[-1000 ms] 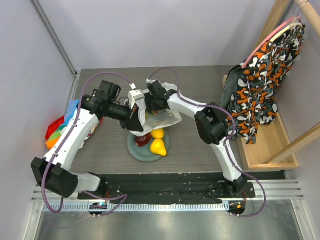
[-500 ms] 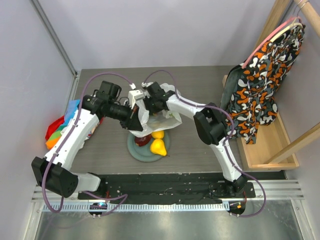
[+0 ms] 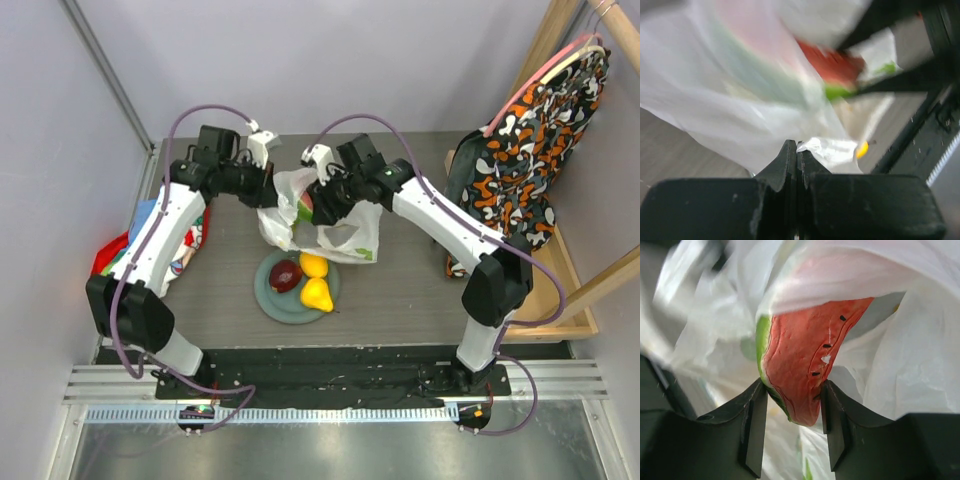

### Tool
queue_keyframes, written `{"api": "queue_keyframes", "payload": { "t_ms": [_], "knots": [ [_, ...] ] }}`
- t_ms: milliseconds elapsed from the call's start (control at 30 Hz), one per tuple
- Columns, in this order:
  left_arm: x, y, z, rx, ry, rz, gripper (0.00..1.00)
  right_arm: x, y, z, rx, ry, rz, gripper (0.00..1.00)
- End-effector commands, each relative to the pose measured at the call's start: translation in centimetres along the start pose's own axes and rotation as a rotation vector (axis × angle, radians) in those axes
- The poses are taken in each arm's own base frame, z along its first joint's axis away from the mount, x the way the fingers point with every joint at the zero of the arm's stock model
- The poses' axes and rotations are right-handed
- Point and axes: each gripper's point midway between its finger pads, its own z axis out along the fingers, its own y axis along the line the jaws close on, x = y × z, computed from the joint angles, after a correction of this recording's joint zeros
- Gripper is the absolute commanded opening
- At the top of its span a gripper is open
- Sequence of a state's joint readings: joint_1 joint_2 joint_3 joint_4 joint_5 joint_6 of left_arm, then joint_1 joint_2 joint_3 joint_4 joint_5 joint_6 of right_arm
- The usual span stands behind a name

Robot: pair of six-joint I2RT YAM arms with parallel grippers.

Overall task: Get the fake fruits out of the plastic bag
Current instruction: Take out the fake fruit from the plastic bag.

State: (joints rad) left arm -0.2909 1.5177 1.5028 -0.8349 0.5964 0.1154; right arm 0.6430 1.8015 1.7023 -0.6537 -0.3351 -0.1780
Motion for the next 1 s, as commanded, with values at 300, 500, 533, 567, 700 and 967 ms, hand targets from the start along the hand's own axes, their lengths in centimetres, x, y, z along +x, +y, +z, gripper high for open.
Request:
{"api": "queue_keyframes", "payload": {
  "t_ms": [300, 500, 533, 567, 700, 967],
  "knots": [
    [-11.2, 4.7, -2.2, -0.123, -0.319, -0.091, 0.0, 8.5, 4.9, -9.2, -0.257, 0.246, -0.328, 0.01],
    [-10.5, 4.8, -1.9, -0.127, -0.304, -0.099, 0.0, 6.9, 9.3, -14.7, -0.253, 0.111, -0.776, 0.01],
    [-10.5, 4.9, -1.9, -0.126, -0.304, -0.101, 0.0, 6.8, 10.1, -14.7, -0.255, 0.092, -0.835, 0.02],
    [-10.7, 4.8, -2.0, -0.129, -0.311, -0.101, 0.0, 7.6, 10.4, -14.1, -0.261, 0.093, -0.852, 0.01],
    [-11.2, 4.8, -2.5, -0.143, -0.327, -0.091, 0.0, 6.2, 12.4, -12.0, -0.243, -0.004, -0.969, 0.02],
    [-10.3, 3.3, -4.0, -0.141, -0.341, -0.076, 0.0, 6.7, 15.9, -6.0, -0.374, 0.036, -0.958, 0.01]
  ]
}}
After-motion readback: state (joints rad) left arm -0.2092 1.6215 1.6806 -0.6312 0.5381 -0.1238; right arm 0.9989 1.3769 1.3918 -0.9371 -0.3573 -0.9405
